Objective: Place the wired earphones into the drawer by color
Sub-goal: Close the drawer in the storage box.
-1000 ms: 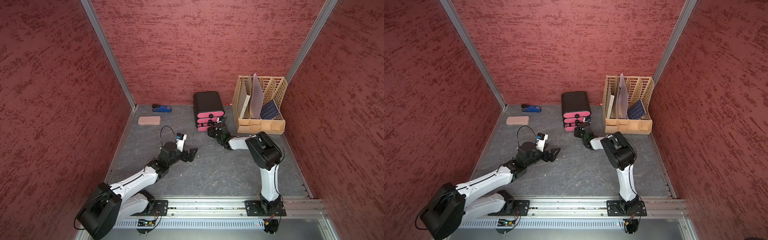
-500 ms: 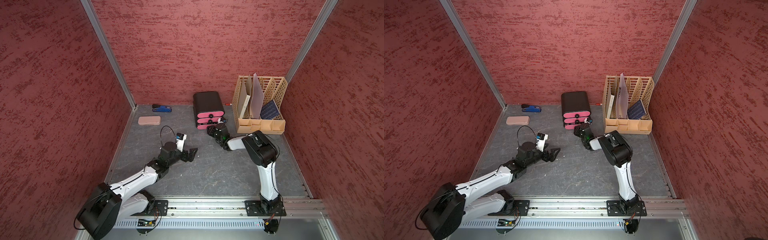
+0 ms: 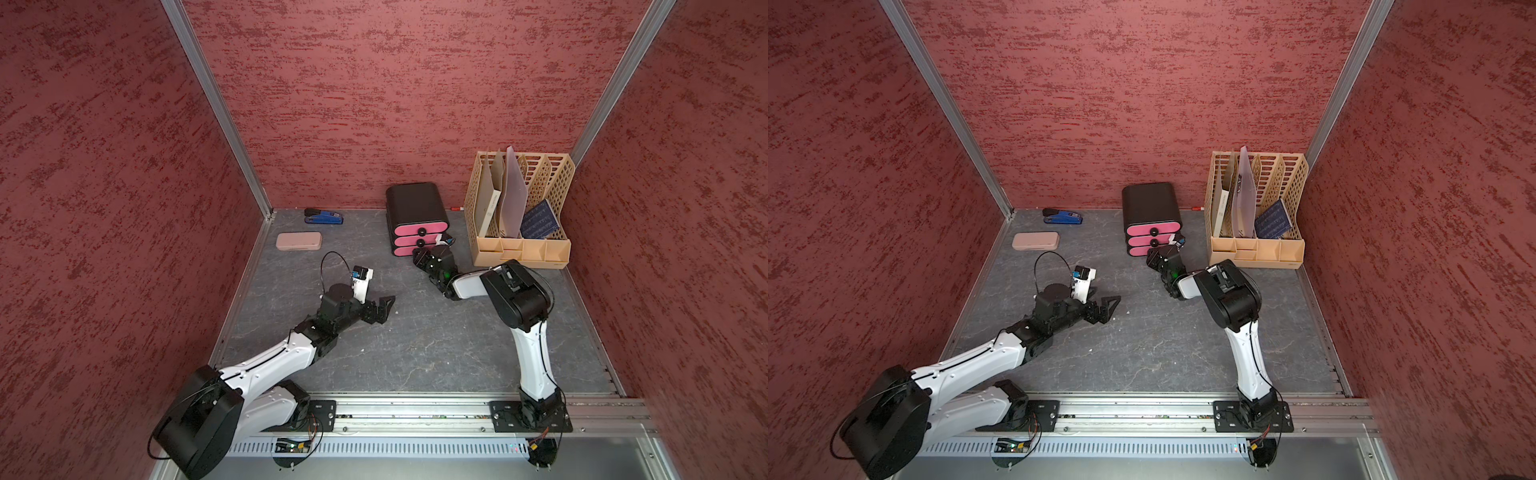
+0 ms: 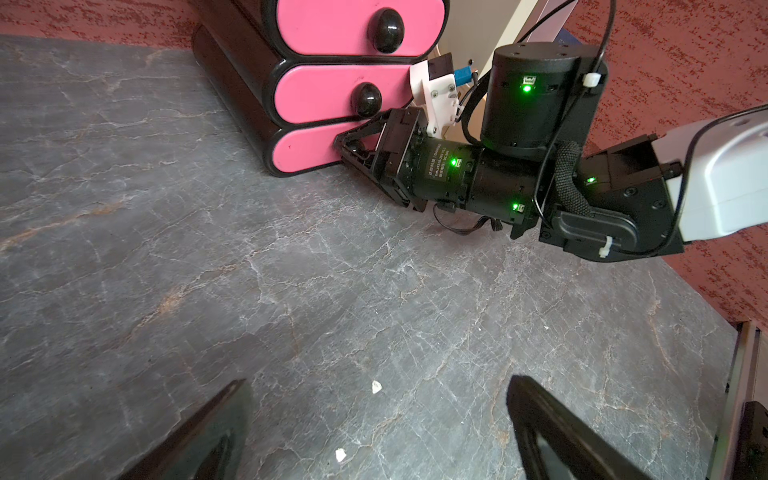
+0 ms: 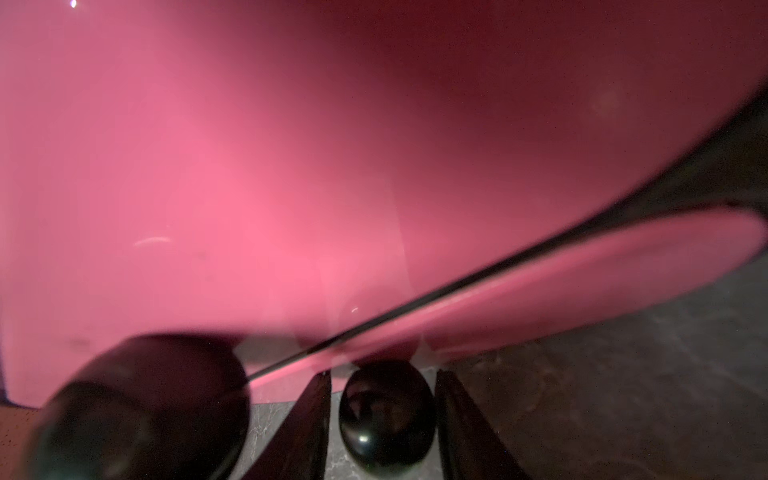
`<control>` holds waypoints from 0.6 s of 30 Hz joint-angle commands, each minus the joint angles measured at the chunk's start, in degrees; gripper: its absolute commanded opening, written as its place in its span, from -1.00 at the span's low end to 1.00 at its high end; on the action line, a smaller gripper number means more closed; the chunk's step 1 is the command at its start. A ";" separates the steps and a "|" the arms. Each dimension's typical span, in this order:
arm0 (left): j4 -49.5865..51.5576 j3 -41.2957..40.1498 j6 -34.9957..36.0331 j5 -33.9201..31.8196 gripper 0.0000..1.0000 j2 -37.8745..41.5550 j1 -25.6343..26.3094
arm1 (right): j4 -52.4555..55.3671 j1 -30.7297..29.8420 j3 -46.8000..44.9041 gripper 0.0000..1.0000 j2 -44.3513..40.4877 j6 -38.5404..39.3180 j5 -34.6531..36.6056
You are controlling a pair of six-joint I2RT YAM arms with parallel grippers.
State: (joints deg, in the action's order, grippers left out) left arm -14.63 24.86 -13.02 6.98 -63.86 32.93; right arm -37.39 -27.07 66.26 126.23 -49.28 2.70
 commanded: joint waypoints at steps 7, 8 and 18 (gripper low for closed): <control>-1.45 1.07 1.33 -0.79 0.99 -0.07 -0.50 | -4.27 0.62 -5.25 -0.10 -4.82 0.29 -0.46; -1.34 1.07 1.33 -0.83 1.00 0.04 -0.53 | -4.36 0.66 -6.30 -0.10 -5.93 0.63 -0.64; -3.54 -1.52 2.43 -2.80 0.99 4.43 -0.54 | -0.94 1.90 -20.25 0.01 -22.75 6.24 -5.24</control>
State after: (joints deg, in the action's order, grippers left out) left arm -15.25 24.45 -12.25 5.80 -61.63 32.77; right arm -39.35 -26.41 48.69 108.03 -46.17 0.25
